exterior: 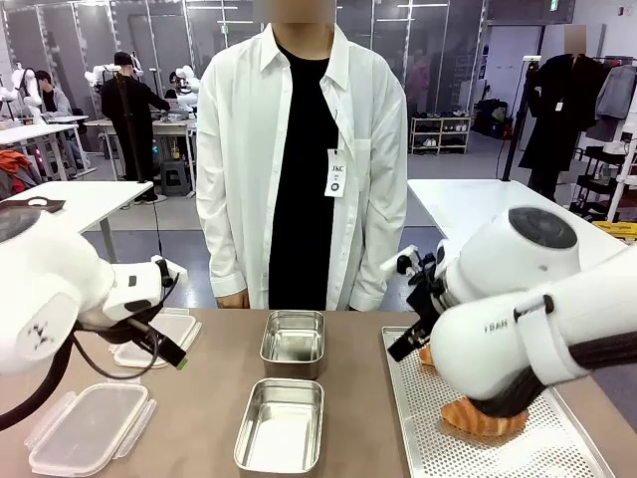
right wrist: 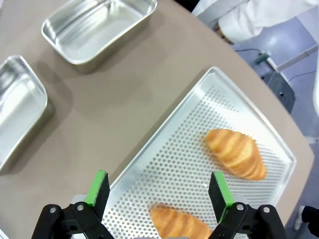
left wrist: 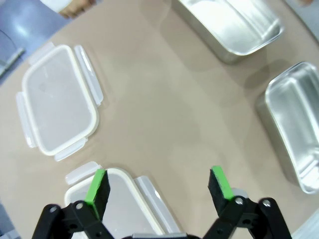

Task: Place the bread into the airtight container.
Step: Pick up a Butter Roll and place it into an empty Airtight Container.

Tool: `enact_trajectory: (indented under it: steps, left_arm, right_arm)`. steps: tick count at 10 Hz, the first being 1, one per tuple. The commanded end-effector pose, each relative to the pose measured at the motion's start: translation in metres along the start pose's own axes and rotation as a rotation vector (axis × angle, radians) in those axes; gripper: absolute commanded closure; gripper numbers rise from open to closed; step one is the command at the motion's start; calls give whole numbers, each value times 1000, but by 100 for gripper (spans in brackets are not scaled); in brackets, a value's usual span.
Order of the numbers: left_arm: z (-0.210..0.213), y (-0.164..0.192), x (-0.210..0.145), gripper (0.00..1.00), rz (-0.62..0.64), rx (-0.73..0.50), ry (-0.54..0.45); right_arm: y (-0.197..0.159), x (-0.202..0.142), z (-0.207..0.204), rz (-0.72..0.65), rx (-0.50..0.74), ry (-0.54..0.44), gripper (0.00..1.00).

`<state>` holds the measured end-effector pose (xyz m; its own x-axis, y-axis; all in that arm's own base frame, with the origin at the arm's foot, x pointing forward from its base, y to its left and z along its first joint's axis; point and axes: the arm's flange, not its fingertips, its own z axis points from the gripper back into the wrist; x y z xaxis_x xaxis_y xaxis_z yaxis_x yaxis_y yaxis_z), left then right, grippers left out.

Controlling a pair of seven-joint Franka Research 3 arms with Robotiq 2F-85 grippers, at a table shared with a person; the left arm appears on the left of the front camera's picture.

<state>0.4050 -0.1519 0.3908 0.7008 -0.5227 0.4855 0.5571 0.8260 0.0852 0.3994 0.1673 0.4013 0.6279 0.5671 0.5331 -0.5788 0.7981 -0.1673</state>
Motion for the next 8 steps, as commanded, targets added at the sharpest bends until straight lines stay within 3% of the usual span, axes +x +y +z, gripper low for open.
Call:
enact_trajectory:
  steps: [1, 4, 6, 8]
  left_arm:
    - [60, 28, 32, 0, 11, -80, 16]
    - [202, 67, 69, 0, 48, -221, -2]
    - [297, 87, 66, 0, 22, -241, -52]
    - [371, 103, 45, 0, 34, -212, -143]
  right_arm:
    - [-18, 30, 59, -31, -4, 10, 0]
    - [-56, 55, 191, 32, 40, 27, 0]
    - [-74, 37, 268, 95, 59, 96, 0]
    - [-95, 5, 332, 141, 52, 69, 0]
